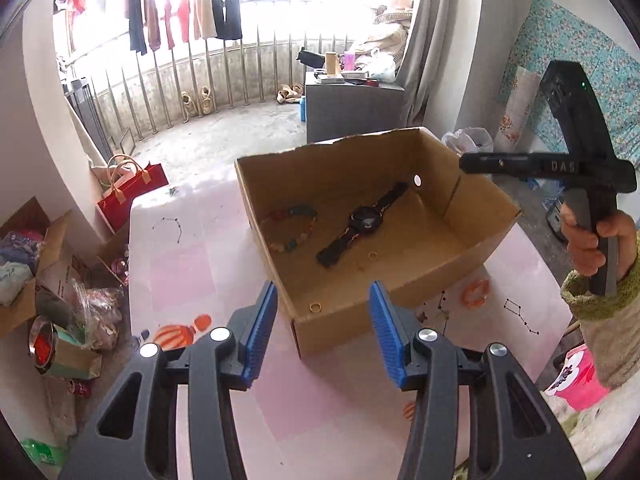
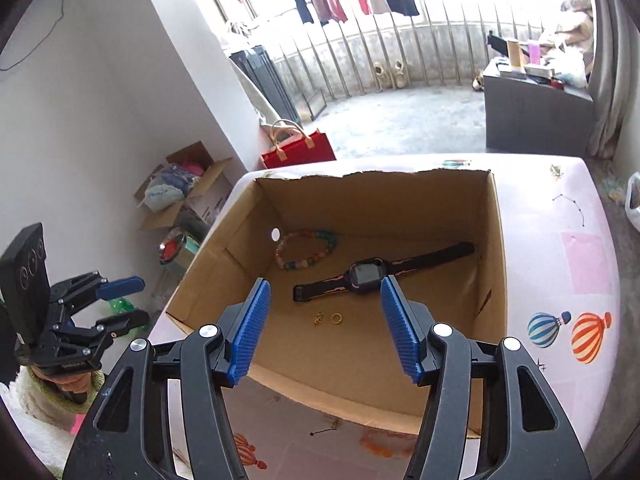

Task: Organize jewelry
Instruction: 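Close the left tool on a small gold charm while the right tool closes on the gold bar charm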

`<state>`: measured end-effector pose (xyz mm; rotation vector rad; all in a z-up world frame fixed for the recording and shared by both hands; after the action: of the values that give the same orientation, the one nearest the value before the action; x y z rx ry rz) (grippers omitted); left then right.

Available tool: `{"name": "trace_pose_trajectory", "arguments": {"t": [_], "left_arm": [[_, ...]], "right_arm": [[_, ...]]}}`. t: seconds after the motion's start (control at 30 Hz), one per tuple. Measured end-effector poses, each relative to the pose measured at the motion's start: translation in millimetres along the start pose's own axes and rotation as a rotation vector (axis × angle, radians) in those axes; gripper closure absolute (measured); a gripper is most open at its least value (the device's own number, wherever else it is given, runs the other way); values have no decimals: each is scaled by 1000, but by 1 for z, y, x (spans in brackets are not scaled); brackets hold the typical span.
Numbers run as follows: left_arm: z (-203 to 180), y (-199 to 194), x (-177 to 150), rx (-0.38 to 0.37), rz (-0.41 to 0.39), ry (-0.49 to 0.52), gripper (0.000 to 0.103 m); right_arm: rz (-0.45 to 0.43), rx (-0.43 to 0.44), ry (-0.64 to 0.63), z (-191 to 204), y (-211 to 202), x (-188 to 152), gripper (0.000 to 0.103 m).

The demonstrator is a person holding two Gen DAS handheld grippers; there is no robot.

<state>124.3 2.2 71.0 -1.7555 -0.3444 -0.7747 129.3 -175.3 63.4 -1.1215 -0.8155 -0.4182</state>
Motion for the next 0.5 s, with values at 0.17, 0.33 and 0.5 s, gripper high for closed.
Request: {"name": "trace_pose_trajectory", "arguments": {"t": [0.17,0.33,0.5], "left_arm": [[-24,27,-45,-48,49,-116,57],[-55,76,-71,1,82,-58,59],[-57,97,-81,-17,102,22,69]], "right_arm": [[-26,13,-41,-4,-31,-11,48],[-41,13,-47,-5,-60,-39,49],[23,21,-12,19,-47,-79,50]]}}
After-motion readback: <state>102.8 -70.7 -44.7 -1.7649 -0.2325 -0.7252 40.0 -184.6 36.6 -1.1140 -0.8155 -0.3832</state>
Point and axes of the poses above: each gripper's, at about its wrist camera, not at the fingertips, and y roughly the way its jaws point, z to its left, x to its top, the point moved 6 cm from there along y, roughly the way its jaws point, and after that the axes turned 11 degrees about -y, right-handed, at the moved point
